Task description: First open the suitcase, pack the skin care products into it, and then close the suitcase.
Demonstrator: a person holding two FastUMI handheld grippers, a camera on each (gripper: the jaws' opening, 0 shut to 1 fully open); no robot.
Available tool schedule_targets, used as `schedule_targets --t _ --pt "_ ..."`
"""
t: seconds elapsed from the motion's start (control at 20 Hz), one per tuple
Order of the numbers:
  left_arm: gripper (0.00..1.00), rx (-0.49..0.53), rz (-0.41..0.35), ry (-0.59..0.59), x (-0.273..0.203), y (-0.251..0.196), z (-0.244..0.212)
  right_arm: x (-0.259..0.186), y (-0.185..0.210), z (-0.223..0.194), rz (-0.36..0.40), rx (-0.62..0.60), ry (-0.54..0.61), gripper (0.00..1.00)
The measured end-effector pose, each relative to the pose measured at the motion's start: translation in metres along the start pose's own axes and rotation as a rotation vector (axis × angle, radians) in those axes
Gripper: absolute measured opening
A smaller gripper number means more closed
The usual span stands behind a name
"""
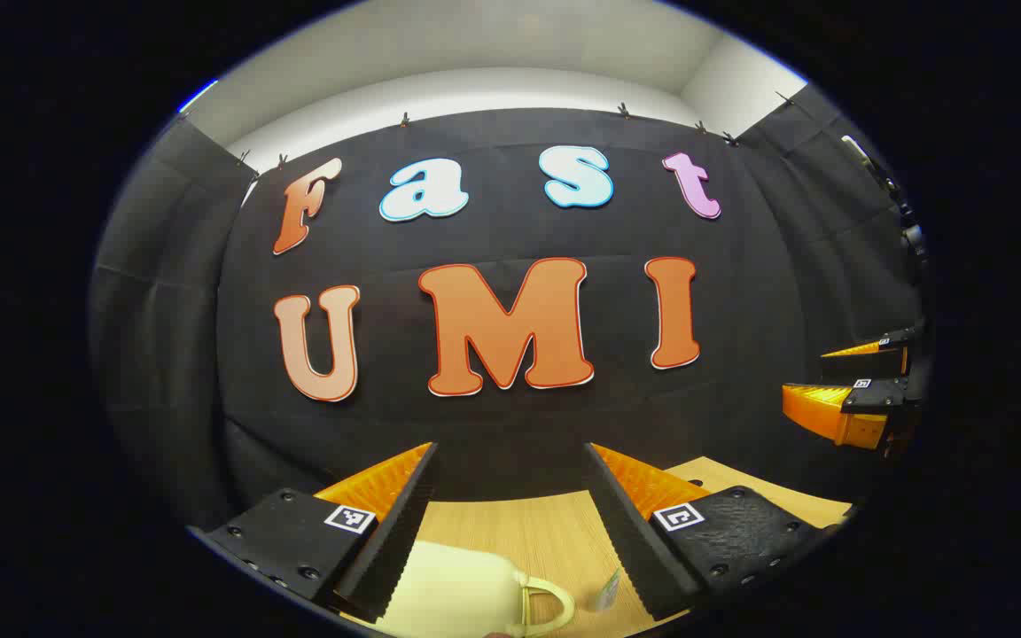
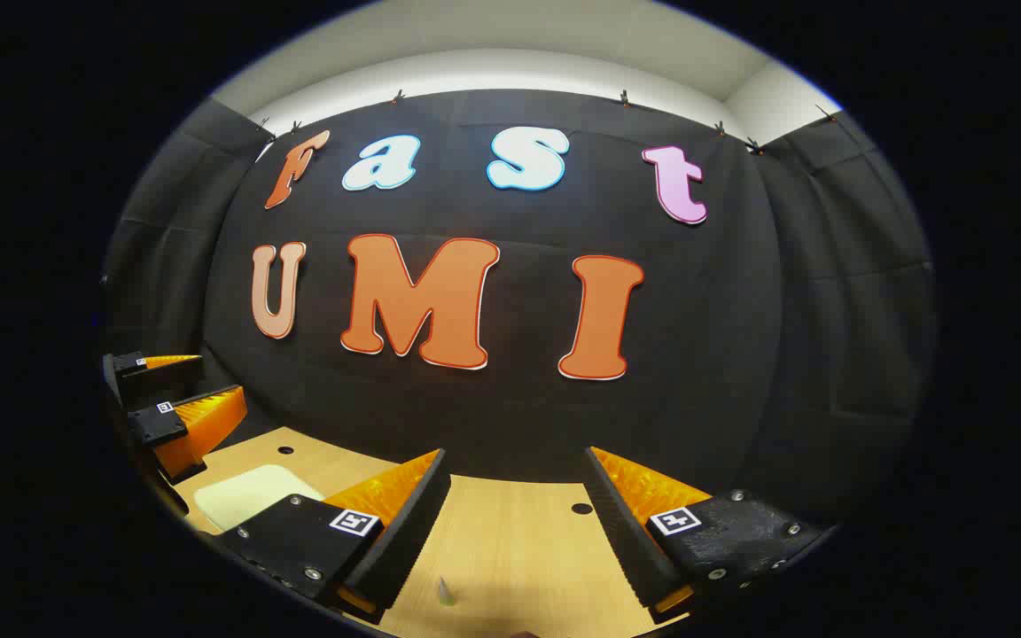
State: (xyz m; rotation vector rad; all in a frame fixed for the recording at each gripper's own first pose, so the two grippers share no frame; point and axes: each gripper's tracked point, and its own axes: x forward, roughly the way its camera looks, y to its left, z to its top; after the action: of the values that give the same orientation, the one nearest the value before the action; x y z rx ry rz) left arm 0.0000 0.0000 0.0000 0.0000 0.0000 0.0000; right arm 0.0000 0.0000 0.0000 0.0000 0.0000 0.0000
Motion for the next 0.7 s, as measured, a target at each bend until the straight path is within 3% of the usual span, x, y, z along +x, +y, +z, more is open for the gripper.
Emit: schedule_targets --t 0.4,0.55,0.7 --pt "1.0 0.013 0.101 -0.005 0.0 0.024 0.001 0.029 0.009 0.001 0.076 0.008 0.005 0.95" --pt "1.0 0.009 0.085 0.014 0.007 0.018 -0.007 0.03 0.011 -0.005 0.074 -0.006 0.016 0.99" --pt "0.98 0.017 0.049 0.015 0.02 0.006 -0.008 0.031 0.006 -0.008 0.051 -0.02 0.015 0.95"
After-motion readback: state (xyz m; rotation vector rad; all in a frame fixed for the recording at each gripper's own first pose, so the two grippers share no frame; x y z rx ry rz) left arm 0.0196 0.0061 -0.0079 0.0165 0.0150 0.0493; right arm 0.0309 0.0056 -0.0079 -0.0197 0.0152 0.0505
